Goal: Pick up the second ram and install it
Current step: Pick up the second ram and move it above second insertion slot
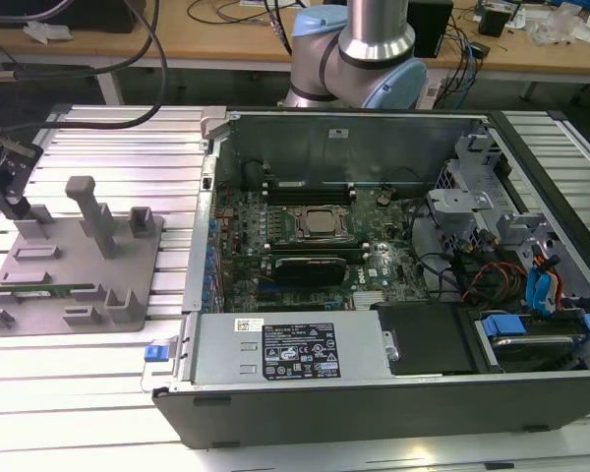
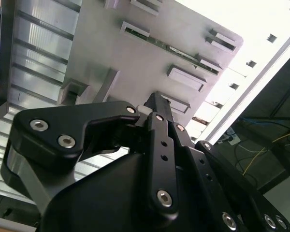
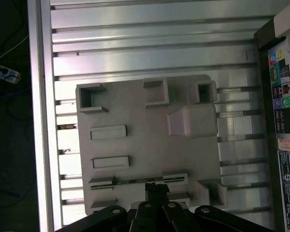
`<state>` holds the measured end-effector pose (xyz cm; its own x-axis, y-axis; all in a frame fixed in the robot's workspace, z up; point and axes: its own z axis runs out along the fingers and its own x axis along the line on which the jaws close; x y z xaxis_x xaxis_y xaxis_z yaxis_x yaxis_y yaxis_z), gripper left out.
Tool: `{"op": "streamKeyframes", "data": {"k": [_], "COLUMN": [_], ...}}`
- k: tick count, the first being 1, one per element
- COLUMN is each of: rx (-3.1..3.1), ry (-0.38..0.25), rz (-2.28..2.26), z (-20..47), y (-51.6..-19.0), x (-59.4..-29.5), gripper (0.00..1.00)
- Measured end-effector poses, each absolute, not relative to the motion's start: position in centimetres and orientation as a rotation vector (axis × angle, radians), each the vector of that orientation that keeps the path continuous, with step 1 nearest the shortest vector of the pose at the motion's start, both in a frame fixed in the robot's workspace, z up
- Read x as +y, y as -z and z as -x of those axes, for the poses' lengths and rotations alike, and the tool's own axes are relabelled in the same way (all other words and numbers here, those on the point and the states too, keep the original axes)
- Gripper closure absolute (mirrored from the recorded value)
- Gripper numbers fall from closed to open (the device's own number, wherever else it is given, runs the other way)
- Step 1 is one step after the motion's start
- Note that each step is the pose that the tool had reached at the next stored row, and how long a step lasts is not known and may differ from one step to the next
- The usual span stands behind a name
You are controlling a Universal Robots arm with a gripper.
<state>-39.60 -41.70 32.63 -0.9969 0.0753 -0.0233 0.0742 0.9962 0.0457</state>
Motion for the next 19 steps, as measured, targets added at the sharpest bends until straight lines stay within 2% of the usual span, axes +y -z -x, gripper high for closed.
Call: {"op": "streamKeyframes", "data": {"k": [12,19], "rx": [3.116,3.107], "ry": [-0.071,-0.075], "rz": [-0.075,0.304], "z": [39.60,39.60], "y": [-32.61,-32.34], "x": [-41.70,-41.70], "gripper": [0.92,0.92]}}
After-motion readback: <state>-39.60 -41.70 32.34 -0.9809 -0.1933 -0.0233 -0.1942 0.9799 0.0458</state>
